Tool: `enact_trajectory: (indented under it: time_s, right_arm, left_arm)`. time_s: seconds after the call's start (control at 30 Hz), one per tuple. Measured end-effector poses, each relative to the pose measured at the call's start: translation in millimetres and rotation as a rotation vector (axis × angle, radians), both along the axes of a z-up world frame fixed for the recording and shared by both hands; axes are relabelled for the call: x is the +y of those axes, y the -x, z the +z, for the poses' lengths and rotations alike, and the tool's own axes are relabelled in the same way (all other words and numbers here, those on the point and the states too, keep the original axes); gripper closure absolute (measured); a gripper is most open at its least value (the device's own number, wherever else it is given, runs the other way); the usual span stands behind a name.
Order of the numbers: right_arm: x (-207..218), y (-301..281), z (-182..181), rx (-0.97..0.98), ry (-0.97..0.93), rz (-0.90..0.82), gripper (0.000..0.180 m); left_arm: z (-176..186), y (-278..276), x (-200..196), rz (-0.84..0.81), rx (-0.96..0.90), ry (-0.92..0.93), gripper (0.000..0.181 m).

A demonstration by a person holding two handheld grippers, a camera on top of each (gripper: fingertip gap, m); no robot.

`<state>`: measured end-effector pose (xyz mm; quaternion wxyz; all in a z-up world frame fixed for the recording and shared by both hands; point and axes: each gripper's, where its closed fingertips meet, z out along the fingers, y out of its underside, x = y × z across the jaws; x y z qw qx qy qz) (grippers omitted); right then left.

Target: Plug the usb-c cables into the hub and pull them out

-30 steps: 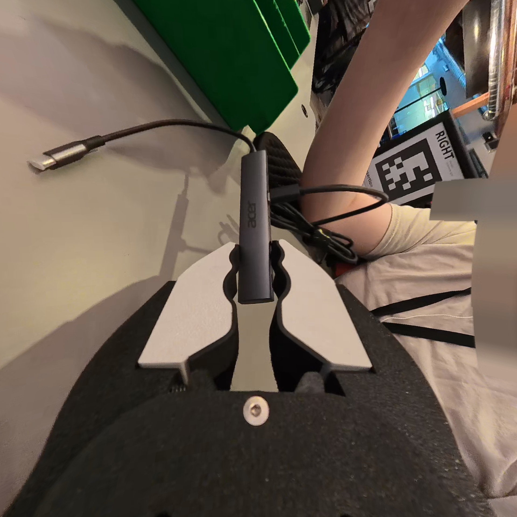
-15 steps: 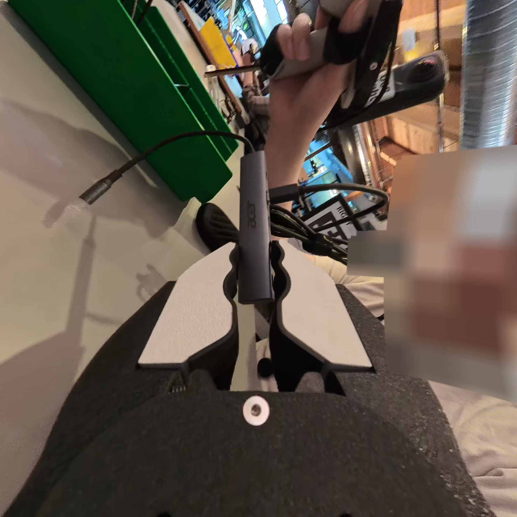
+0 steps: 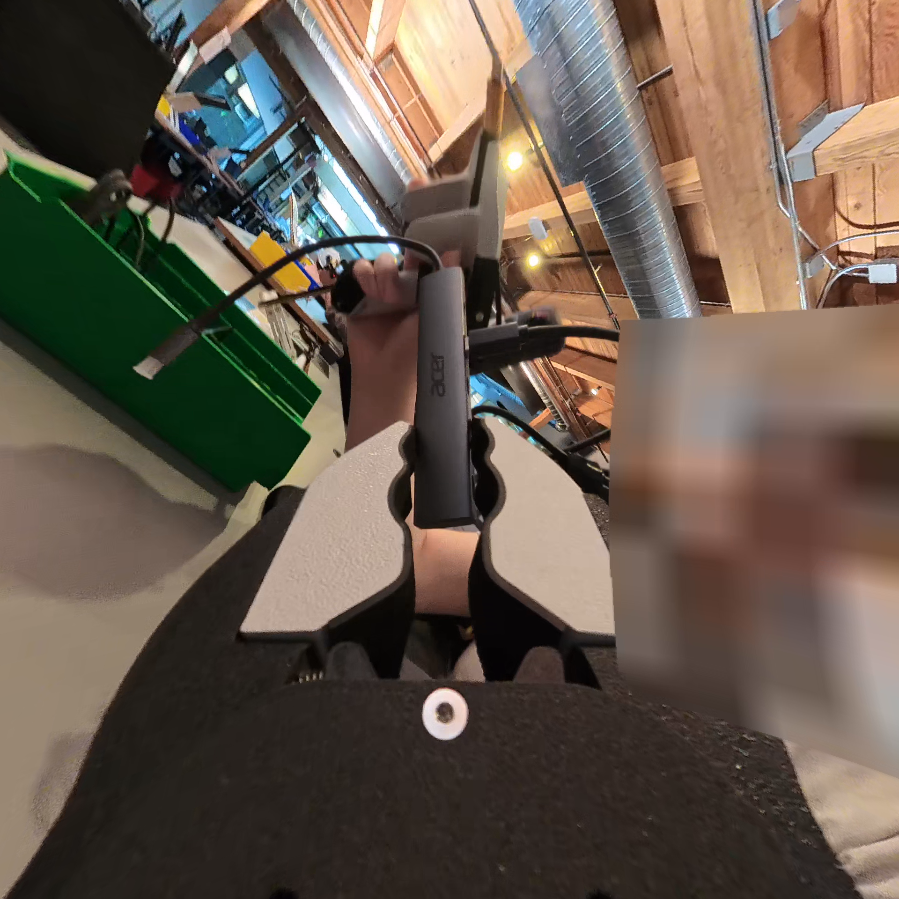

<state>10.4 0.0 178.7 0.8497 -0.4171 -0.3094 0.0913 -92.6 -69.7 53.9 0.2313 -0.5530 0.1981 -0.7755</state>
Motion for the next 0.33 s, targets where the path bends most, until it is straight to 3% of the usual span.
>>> enact_trajectory:
  time_s: [0.03,0.33]
  right_arm:
    - [-5,2,3,0.01,-0.031,-0.011,0.171]
    - [-34,32,-1,0.017,-0.309,-0.176,0.172]
  left_arm:
    - [5,2,3,0.015,-0.012,-0.011,0.16]
    - [45,10,13,0.079,-0.133,-0.084,0.16]
